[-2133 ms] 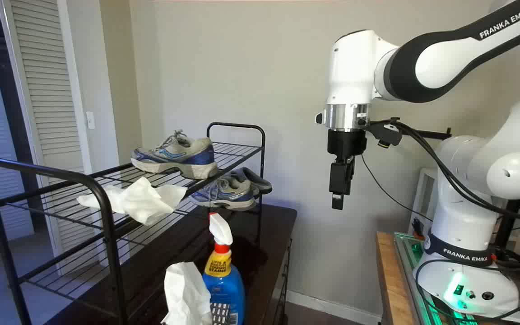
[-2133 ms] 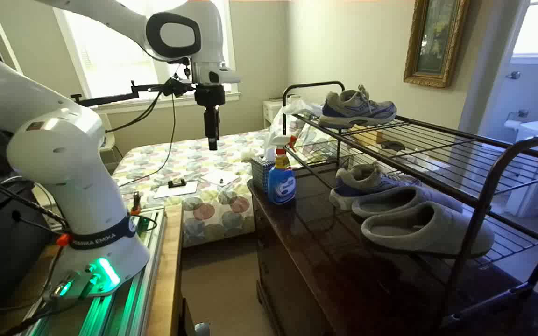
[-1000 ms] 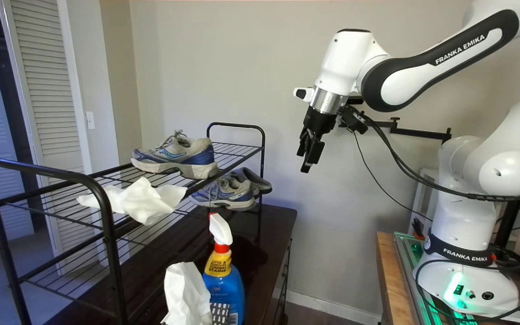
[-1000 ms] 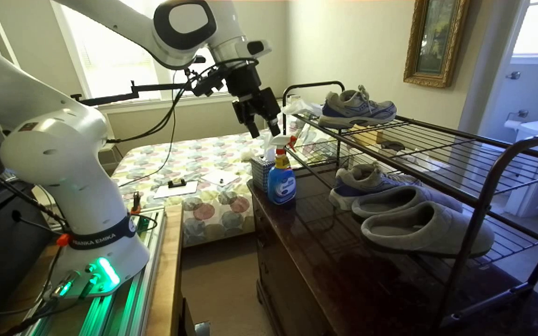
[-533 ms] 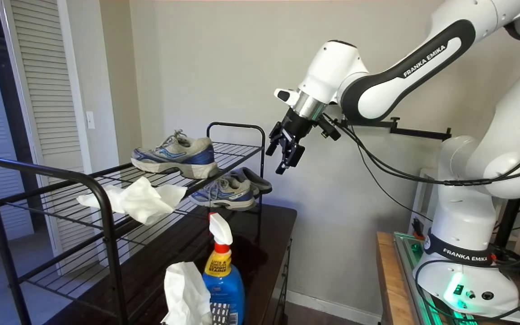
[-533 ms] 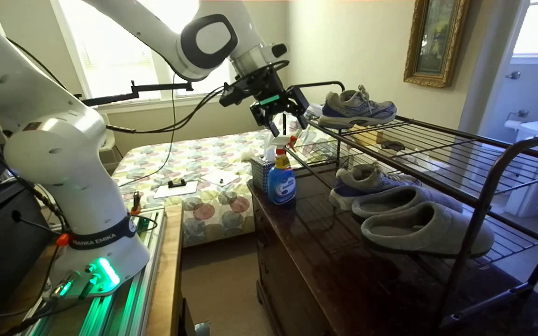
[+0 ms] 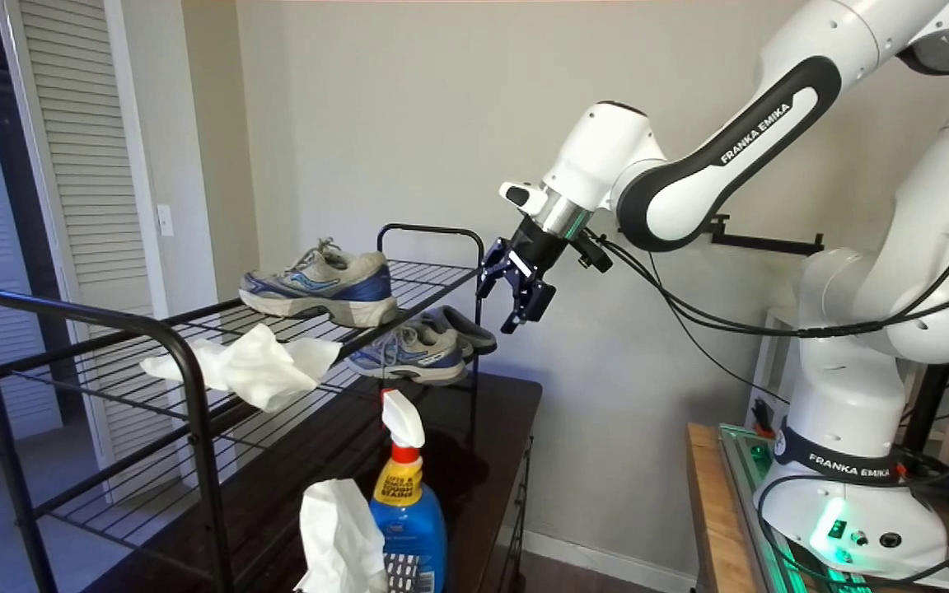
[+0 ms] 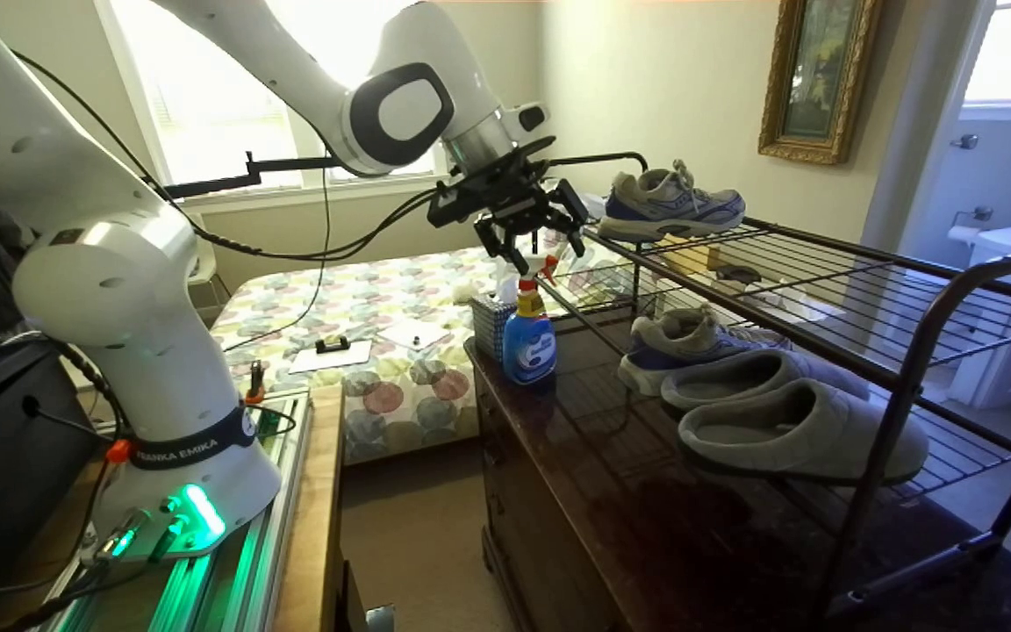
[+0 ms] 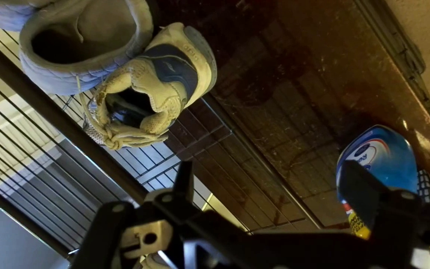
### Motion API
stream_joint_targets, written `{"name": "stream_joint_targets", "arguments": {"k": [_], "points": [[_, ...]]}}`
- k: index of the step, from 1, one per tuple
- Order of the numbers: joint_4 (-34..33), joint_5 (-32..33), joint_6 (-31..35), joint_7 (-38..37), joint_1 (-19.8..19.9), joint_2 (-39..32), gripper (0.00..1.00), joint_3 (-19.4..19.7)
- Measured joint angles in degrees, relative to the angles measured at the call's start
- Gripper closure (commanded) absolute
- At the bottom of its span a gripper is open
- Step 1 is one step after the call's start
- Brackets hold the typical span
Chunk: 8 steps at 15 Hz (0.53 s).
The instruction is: Get the sneaker that's on the second shelf and place it on the top shelf
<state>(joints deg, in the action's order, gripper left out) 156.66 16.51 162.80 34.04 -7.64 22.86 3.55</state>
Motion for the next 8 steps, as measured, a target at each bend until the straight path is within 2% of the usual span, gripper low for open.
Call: {"name": "stream_joint_targets", "arguments": {"k": [2,6,8], "points": [[0.62,4.22,4.37,-0.30,2.61,-0.01,0.00,-1.56],[0.99,14.78,13.44,-1.34,12.02,-2.28,0.00,-6.09],[1.01,16.85,15.78,-1.23,13.80,-4.08,0.00,-6.39]]}}
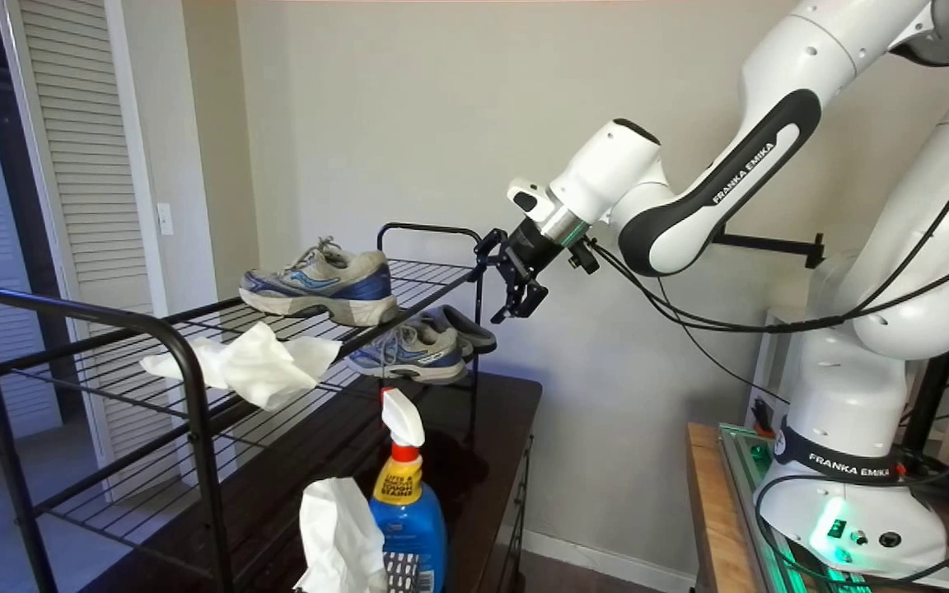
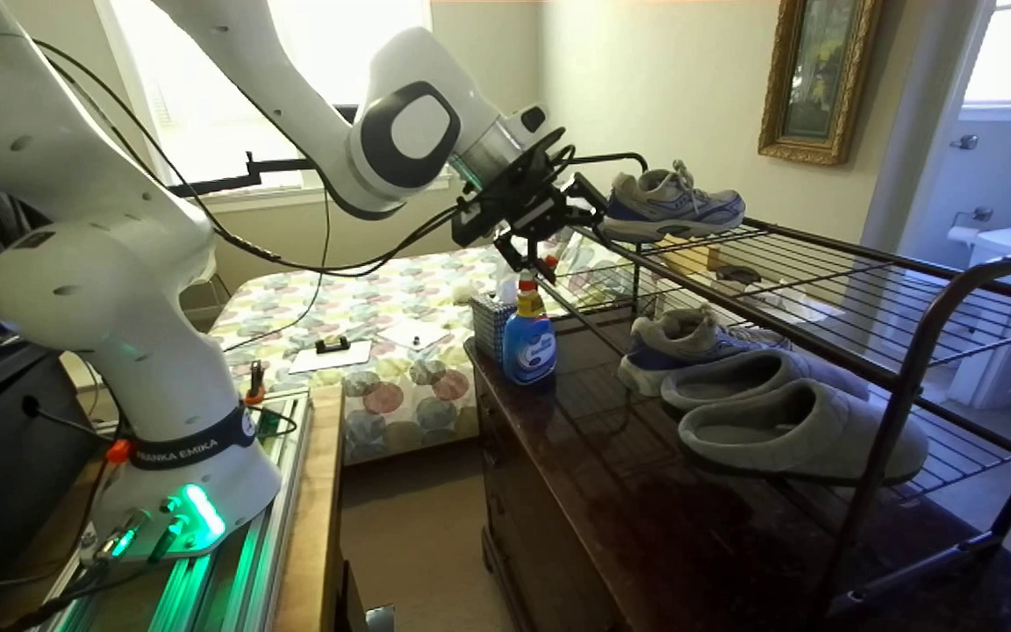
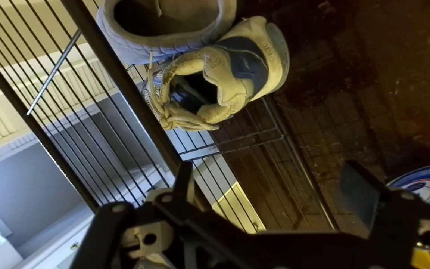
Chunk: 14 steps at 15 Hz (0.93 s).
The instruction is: Get the sneaker that's on the second shelf and place it on the top shelf
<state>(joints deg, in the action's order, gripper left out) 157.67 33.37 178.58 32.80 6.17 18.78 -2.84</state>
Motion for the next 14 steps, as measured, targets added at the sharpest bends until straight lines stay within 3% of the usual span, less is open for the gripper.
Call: {"name": "stream_joint_targets", "arguments": {"k": [8,14], "points": [[-0.50,2.58,4.27,2.44,3.65,-9.40,0.00,-0.25],[-5.69,2.58,4.26,4.06,6.30,-14.97,0.00,-0.17]]}}
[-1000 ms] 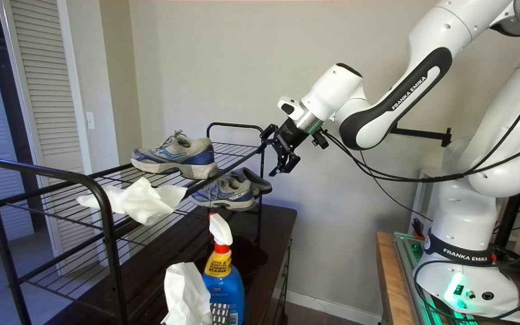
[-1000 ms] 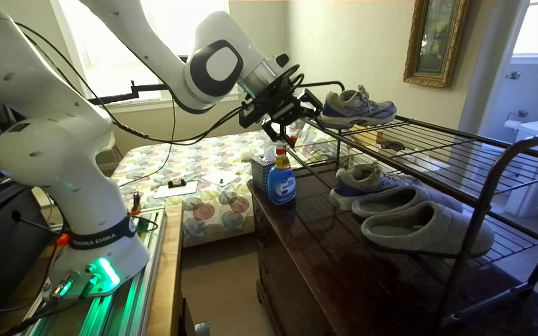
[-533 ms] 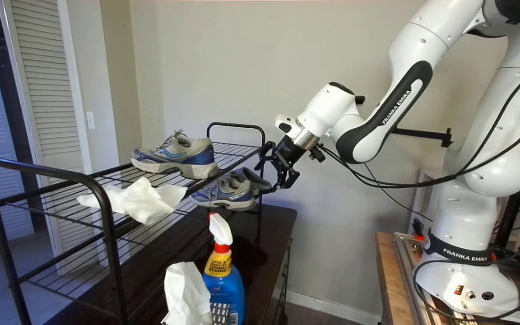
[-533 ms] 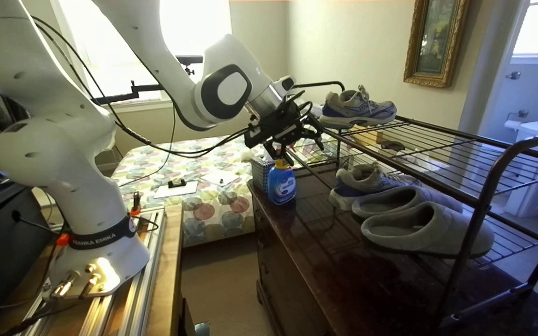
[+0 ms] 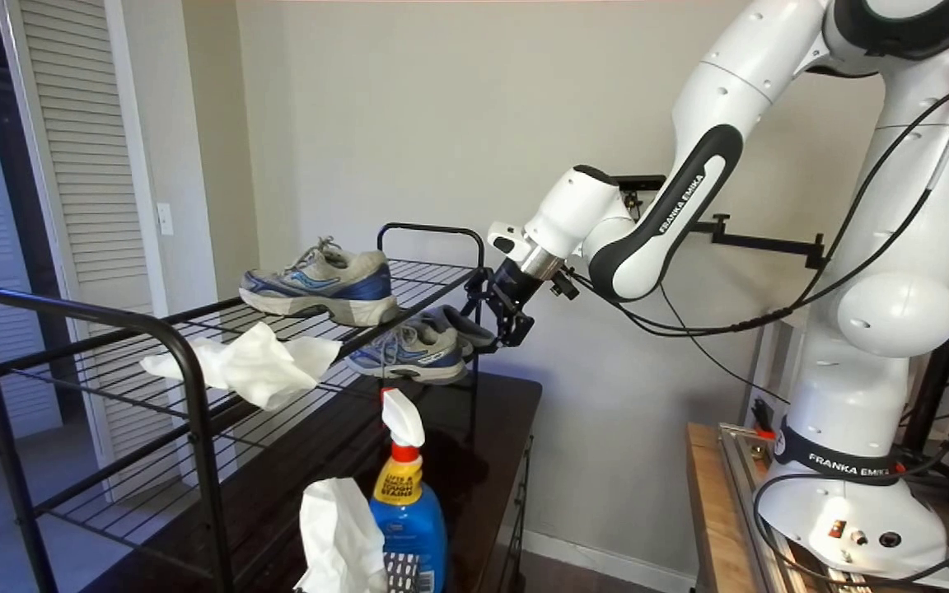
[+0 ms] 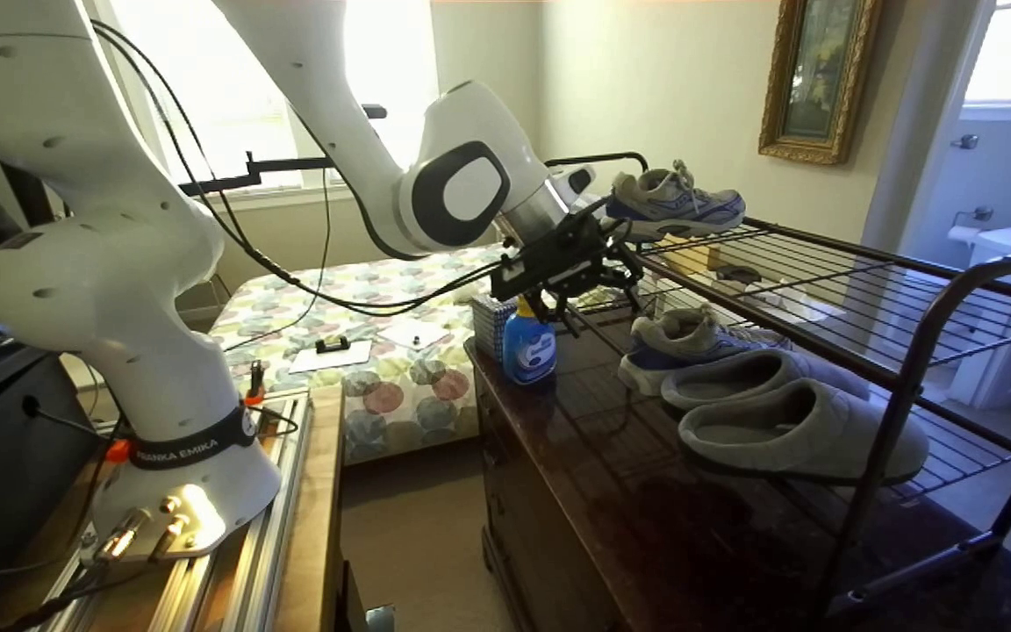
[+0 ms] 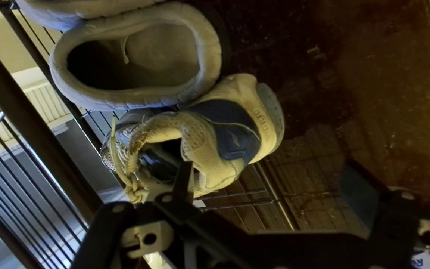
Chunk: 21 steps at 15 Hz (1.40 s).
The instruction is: Get the sneaker that's on the second shelf and place it on the top shelf
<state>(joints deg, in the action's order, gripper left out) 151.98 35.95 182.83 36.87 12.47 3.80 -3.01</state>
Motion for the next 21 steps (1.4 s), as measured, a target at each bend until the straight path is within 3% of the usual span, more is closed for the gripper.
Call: {"name": "stream_joint_targets", "arguments": {"k": [4,11,21], "points": [[-0.82,0.06,0.00,-0.01,-0.61,-1.12,0.00,0.73],[-5.10,4.63,-0.01,-0.04,2.28,-1.16,0.00,0.71],[-6.72,6.37,-0.01,-0.04,1.39,-5.02,0.00,-1.48]]}}
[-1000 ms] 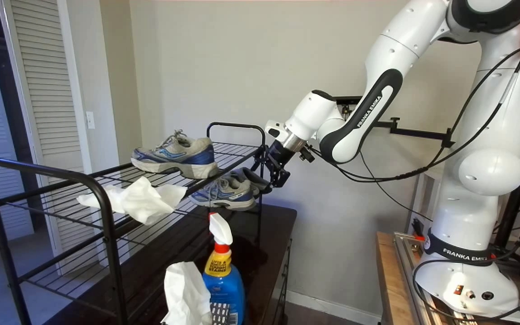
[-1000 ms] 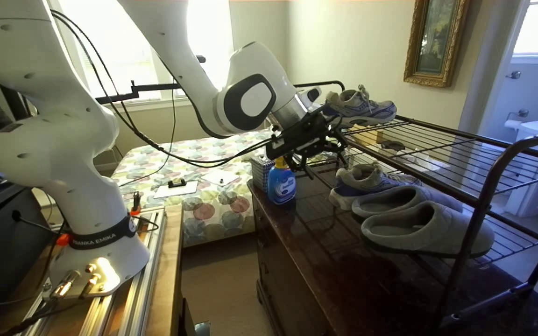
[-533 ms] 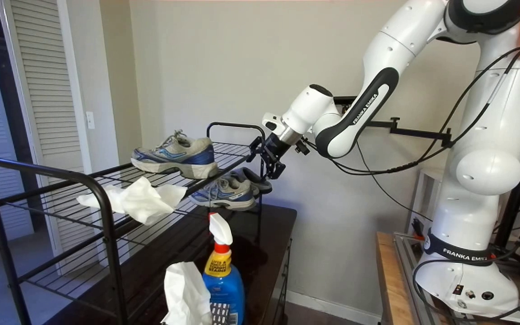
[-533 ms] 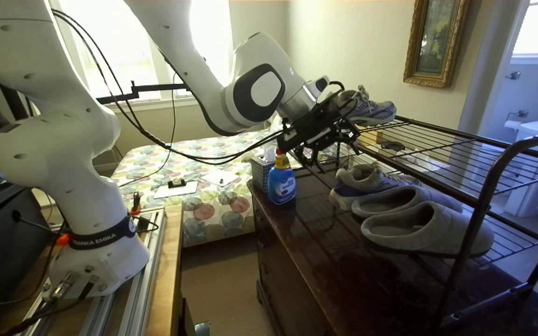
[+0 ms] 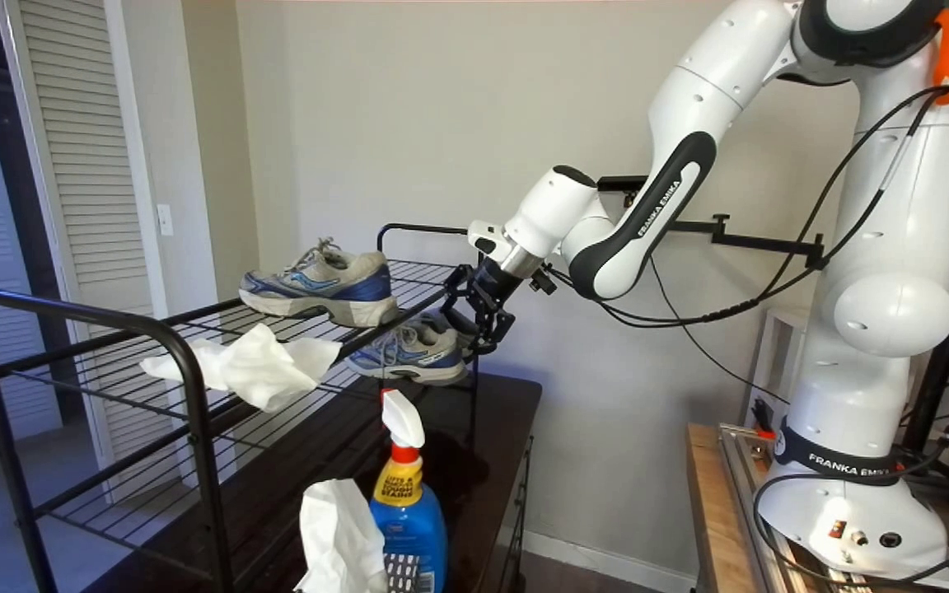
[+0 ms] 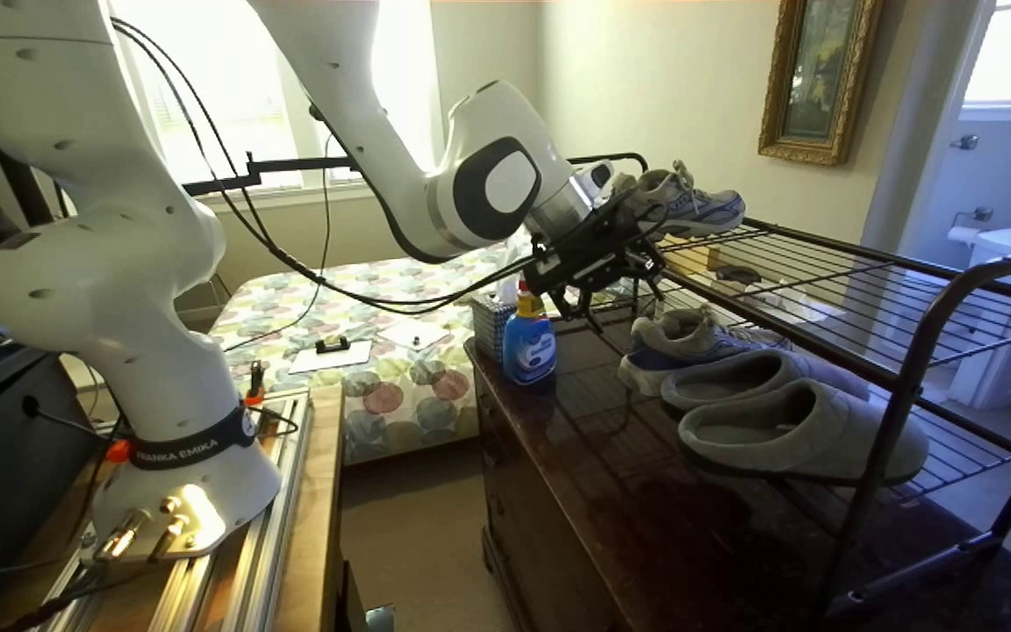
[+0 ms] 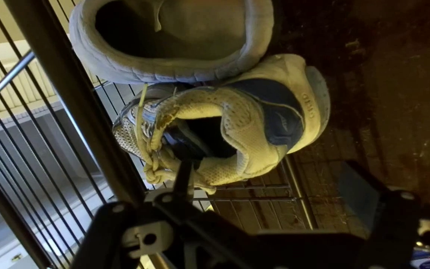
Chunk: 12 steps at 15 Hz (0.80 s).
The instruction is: Get the sneaker that's on the second shelf and place it on the top shelf
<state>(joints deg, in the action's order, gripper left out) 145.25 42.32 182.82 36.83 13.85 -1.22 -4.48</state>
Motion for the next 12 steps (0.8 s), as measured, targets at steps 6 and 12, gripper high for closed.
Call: {"name": "stream_joint_targets", "arguments": {"k": [6,12], "points": [[-2.98,-0.03,-0.01,0.02,-4.54,-4.09,0.00,3.78],[-3.57,-0.03,0.07,0.02,-5.89,-4.52,0.07,5.26]]}}
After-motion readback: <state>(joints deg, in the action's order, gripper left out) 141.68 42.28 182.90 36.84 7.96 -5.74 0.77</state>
